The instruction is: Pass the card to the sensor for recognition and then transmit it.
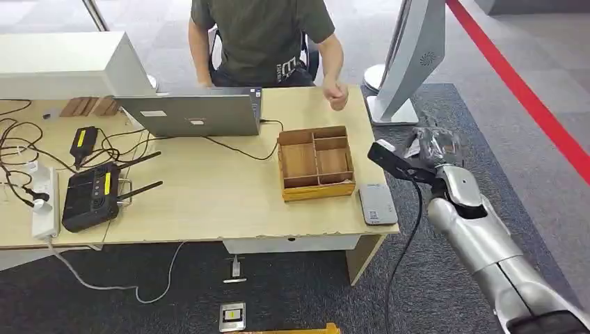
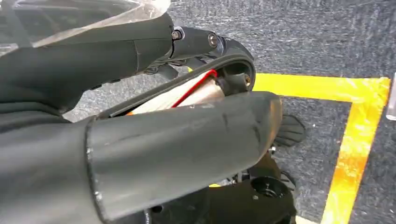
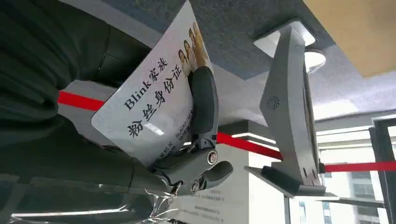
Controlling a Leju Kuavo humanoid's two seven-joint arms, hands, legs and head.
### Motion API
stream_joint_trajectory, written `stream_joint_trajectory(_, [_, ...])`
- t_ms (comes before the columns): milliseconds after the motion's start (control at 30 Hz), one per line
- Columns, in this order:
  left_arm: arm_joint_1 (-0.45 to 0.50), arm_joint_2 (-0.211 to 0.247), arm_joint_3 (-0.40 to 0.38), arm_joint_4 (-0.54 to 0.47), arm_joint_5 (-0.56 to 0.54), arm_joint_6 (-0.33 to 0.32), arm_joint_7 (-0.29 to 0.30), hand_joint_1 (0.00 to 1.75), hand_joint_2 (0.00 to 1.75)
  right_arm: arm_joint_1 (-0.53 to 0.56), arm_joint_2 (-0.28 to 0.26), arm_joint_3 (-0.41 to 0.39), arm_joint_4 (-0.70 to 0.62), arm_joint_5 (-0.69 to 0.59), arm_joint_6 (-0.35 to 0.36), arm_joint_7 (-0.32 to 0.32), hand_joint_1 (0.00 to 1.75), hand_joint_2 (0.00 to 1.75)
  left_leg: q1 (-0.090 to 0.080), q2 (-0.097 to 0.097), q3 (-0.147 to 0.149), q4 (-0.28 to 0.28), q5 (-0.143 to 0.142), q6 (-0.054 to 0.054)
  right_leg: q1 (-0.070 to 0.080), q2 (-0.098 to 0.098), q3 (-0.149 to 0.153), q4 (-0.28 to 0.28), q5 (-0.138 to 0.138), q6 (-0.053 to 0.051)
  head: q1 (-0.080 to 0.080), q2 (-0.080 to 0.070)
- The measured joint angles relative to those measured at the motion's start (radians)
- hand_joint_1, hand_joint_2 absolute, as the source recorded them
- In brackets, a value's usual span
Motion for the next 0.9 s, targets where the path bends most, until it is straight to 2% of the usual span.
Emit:
stream_joint_trajectory(200, [0.0,0.005,0.0,0.0,-0.003,-0.001,0.006,0.0,0.0,0.062,-0.013,-0.026,0.015,-0.012,-0.004,-0.046,1.75,1.75,0.0,0.0,0.0,0.0,0.0,0.0,0.0,0.0,0.0,0.0,0.0,0.0,0.0,0.0])
stream_joint_trajectory(433, [0.0,0.006,0.0,0.0,-0.003,-0.002,-0.013,0.0,0.0,0.083,-0.007,-0.031,0.05,-0.012,-0.018,-0.076,1.75,1.75,0.0,0.001,0.0,0.0,0.0,0.0,0.0,0.0,0.0,0.0,0.0,0.0,0.0,0.0])
stream_joint_trajectory(700, [-0.001,0.006,0.0,0.0,-0.002,-0.005,-0.024,0.0,0.0,0.08,0.041,-0.015,0.105,0.004,-0.033,-0.102,1.75,1.75,0.0,0.001,0.0,0.0,0.0,0.0,0.0,0.0,0.0,0.0,0.0,0.0,0.0,0.0])
stream_joint_trajectory(900, [-0.001,0.006,0.0,0.0,0.006,-0.002,-0.026,0.0,0.0,0.054,0.077,0.005,0.195,-0.007,-0.06,-0.143,1.75,1.75,0.0,0.0,0.0,0.0,0.0,0.0,0.0,0.0,0.0,0.0,0.0,0.0,0.0,0.0])
